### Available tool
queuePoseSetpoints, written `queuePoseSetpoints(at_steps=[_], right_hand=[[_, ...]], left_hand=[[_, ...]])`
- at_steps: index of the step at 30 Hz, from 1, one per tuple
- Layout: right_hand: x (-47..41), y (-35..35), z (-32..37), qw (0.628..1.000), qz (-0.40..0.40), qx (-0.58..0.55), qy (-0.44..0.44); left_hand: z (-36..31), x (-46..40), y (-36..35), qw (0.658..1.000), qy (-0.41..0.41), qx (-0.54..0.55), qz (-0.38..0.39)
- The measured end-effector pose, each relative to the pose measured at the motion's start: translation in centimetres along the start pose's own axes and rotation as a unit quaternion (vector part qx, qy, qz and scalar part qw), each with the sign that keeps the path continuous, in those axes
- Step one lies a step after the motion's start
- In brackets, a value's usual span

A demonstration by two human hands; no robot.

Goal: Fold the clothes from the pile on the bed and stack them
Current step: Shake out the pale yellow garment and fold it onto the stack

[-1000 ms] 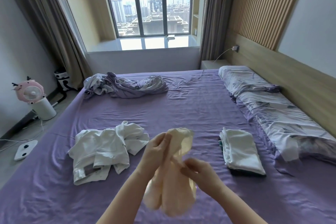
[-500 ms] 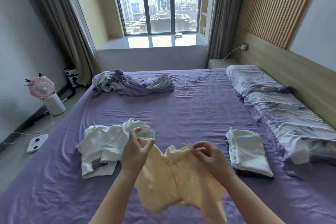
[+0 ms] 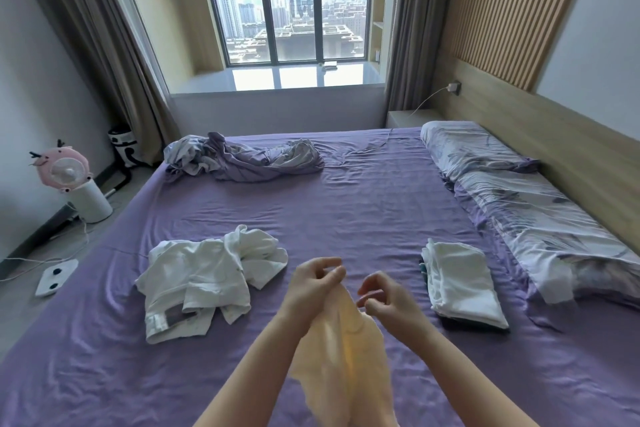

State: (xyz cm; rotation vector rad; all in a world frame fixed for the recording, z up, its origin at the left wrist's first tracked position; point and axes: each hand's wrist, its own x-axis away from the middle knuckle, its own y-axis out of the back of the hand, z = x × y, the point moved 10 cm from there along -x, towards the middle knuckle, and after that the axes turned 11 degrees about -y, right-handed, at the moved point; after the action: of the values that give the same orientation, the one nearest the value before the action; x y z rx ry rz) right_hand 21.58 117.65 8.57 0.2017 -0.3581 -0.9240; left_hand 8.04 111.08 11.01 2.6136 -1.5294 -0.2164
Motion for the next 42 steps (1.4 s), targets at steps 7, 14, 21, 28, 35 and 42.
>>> queuePoseSetpoints(at_steps=[7,14,21,28,35,42], right_hand=[[1.2,-4.1,-3.2,0.995,0.067,0.08,-0.002],[-0.4,-2.4,-0.7,0.989,0.012,-0.141,-0.05],[-2.2,-2.2,2.2,0.944,0.048,-0.306,-0.116],[-1.2,-1.0,1.5,0.986,0.043,-0.151,-0.047],[1.1,-1.7,-2.2,0.999,0.053,-0.002,-0.009],[-0.2,0.4,0.4,0.994,-0.017,-0.101,-0.026]], left_hand=[[-3.1,-1.3,-0.6,0.981,0.019,0.191,0.003],[-3.5,-0.5,3.6,0.934,-0.121,-0.332,-0.047],[3.1,3.3,-0.3,0.98,-0.014,-0.195,0.026],[3.7,1.4,-0.6,0.984,0.099,0.141,-0.054],[3.4,-0.3,1.0,0.921,0.137,0.334,-0.148],[-0.6,-0.4,4.2,0.963,-0.085,-0.237,-0.093]])
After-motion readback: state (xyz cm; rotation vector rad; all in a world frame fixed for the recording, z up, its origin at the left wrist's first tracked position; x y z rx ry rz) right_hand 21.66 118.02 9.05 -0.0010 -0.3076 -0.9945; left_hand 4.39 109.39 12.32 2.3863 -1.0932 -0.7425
